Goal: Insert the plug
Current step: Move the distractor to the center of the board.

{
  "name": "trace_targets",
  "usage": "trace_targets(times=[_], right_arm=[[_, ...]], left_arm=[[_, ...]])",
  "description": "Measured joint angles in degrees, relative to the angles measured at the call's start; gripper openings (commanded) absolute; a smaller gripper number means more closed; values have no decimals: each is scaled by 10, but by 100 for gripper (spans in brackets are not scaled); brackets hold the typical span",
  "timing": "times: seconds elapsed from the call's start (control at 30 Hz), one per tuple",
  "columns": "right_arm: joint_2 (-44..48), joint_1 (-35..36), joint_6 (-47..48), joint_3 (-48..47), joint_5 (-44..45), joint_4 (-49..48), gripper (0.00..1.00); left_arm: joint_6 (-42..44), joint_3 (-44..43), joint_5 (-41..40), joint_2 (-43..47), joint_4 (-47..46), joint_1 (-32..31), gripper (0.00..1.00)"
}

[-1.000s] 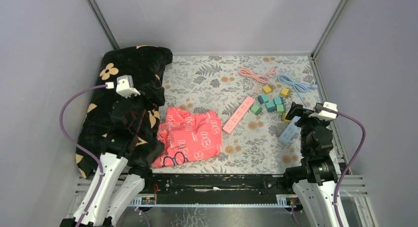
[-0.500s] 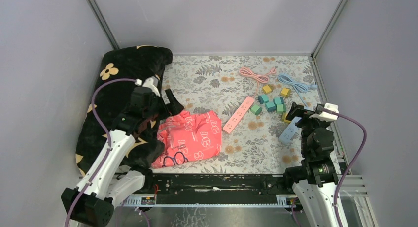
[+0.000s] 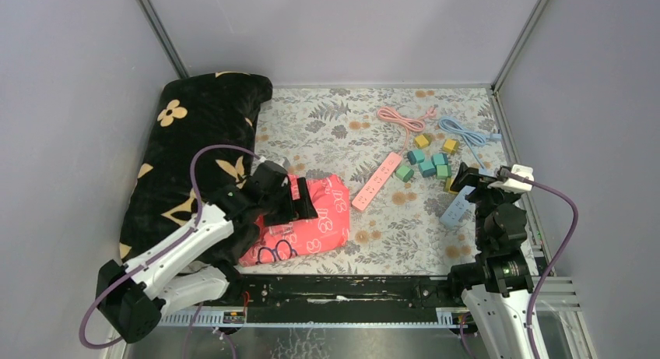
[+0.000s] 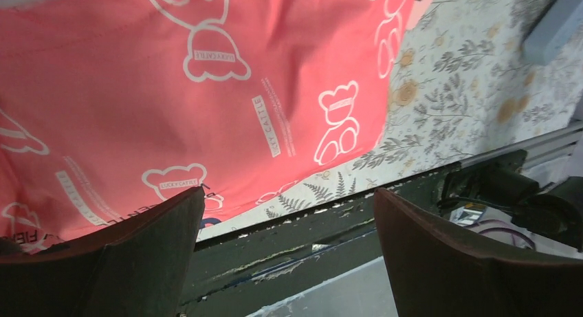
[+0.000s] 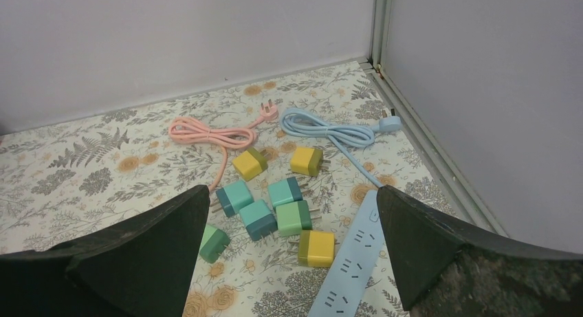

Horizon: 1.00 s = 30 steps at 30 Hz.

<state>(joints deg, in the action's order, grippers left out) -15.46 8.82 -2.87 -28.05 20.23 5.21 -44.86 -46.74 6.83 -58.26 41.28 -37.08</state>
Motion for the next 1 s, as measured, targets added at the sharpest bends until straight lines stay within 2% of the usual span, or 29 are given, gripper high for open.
trace_targets(times=[0.17,0.47,0.73,1.0], right_arm=[[5,0,0,3,0,0,99],[14,1,0,8,0,0,99],[29,3,0,13,0,0,99],[31,6,0,17,0,-4,99]], left_arm=[[-21,9,-13,-50,-8,-27,100],[-12,2,-38,-188,-56,-28,100],[43,-99,-71,-338,-57,-16,100],[120,-249,-98,-473,-69,40,100]])
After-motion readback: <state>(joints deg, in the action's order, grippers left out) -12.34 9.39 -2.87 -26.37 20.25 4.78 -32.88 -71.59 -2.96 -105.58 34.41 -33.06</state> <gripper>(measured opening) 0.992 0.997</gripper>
